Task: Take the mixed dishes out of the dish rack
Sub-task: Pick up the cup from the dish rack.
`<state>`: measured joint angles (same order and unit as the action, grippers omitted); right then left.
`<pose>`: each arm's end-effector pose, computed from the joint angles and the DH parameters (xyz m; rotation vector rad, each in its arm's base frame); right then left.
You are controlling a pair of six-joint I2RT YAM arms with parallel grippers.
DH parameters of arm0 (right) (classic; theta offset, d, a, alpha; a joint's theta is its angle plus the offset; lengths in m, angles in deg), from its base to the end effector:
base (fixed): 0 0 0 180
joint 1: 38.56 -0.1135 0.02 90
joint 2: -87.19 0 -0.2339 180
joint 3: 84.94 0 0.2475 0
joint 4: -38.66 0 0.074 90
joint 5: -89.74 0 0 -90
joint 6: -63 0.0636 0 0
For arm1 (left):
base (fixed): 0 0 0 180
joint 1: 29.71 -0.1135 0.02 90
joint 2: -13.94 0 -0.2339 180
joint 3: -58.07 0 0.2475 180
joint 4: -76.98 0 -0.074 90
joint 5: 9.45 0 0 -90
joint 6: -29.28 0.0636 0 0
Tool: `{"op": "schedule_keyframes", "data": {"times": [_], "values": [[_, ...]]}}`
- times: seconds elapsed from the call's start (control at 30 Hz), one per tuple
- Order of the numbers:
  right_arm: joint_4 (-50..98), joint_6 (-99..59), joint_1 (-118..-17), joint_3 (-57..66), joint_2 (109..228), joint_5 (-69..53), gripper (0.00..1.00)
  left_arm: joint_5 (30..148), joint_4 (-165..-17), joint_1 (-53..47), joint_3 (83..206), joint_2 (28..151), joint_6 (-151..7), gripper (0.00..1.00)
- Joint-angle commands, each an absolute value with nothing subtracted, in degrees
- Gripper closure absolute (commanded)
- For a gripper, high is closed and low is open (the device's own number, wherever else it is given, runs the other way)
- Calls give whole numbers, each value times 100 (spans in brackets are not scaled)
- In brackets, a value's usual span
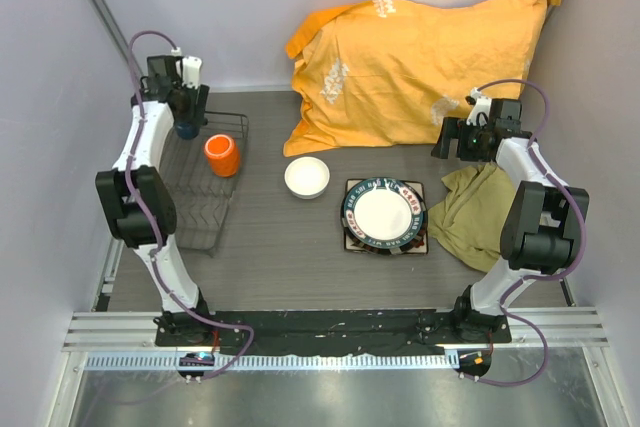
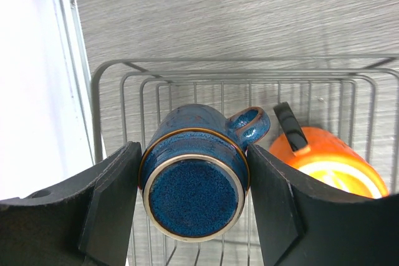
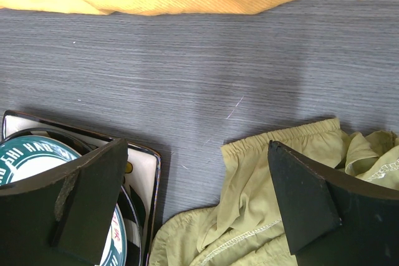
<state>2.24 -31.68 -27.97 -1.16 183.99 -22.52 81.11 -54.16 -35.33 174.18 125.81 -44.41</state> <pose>0.3733 -0.0453 0.1891 -0.0499 2.3771 0.3460 0.4498 0.0436 0.2522 0.2243 2.3457 0.1761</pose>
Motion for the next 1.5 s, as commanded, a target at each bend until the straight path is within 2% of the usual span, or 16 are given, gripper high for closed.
{"op": "schedule_keyframes", "data": {"times": [0.0,0.37,0.5,0.67,0.8,0.93,1.0,1.07,1.13,1.2,1.47], "values": [[240,-3227,-2819,107,18300,-2373,0,8335,-5533,-3559,17388,11792,-4648,100],[257,-3113,-2906,107,18229,-2513,0,9871,-5155,-3621,16967,10553,-5430,100],[292,-2859,-3029,107,18098,-2873,0,10786,-5181,-3621,16554,10000,-5975,100],[959,-2016,-3170,-226,17537,-3962,0,11920,-5471,-3621,16220,9656,-6983,100],[1583,-1339,-3337,-552,17140,-4473,1,12886,-6120,-3612,15842,9515,-7802,100],[2277,-952,-3739,-780,16815,-4974,1,13372,-6796,-3612,15481,9418,-8593,100],[2428,-846,-3960,-825,16648,-4931,6,13538,-7052,-3612,15297,9383,-9014,100],[3023,-495,-4363,-1078,16516,-4703,11,13749,-7535,-3612,15069,9304,-9305,100],[4274,-56,-4514,-1586,16331,-4676,11,13934,-8166,-3612,14902,9234,-9841,100],[4860,525,-4751,-1730,16331,-4623,12,14013,-8607,-3612,14682,9146,-10237,100],[5609,903,-5586,-1168,16867,-4579,18,14295,-11244,-3586,13925,9084,-12934,100]]}}
